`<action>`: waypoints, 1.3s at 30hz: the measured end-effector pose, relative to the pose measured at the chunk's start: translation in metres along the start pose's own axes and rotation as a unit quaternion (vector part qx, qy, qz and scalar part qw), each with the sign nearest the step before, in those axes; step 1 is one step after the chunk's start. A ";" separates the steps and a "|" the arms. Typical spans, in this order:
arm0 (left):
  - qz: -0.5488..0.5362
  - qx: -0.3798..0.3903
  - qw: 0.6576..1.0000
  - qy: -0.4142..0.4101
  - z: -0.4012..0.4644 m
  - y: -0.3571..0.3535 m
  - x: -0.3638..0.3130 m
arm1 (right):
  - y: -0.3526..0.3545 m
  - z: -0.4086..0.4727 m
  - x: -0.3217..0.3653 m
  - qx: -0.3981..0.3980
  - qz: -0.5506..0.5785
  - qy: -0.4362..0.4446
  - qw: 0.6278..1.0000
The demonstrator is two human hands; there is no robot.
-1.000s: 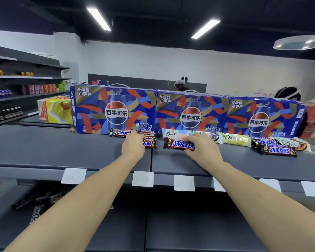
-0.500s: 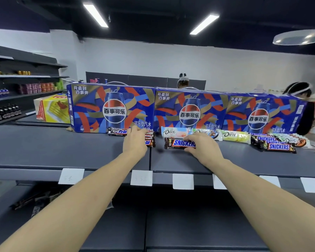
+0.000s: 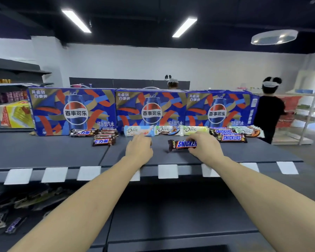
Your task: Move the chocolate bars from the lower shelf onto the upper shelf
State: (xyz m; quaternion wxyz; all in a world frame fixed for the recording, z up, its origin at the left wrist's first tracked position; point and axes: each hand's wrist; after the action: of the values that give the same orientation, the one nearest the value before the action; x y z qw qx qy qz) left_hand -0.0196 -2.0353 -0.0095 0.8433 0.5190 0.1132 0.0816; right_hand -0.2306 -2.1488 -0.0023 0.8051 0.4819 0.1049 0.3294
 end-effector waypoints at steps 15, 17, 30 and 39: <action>-0.006 -0.005 1.000 0.000 0.036 -0.031 -0.138 | 0.027 -0.012 -0.162 0.009 -0.017 -0.061 0.998; -0.012 -0.005 1.000 -0.003 0.050 -0.035 -0.150 | 0.025 -0.007 -0.177 0.005 -0.018 -0.067 0.998; -0.014 -0.004 1.000 -0.018 0.113 -0.066 -0.197 | 0.008 0.034 -0.231 0.002 0.001 -0.034 0.999; -0.008 -0.011 1.000 0.022 0.106 -0.065 -0.207 | 0.004 0.045 -0.239 0.008 0.033 -0.002 0.999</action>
State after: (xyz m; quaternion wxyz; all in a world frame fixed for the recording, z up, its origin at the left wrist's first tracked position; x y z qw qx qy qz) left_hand -0.1879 -2.2079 0.0009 0.8470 0.5066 0.1351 0.0881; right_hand -0.3925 -2.3298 -0.0111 0.7899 0.4926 0.0900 0.3541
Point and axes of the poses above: each hand's wrist, its own z-axis towards the middle knuckle, its own y-axis out of the back of the hand, x = y × z, and after that the axes turned 4 degrees about -y, right-handed
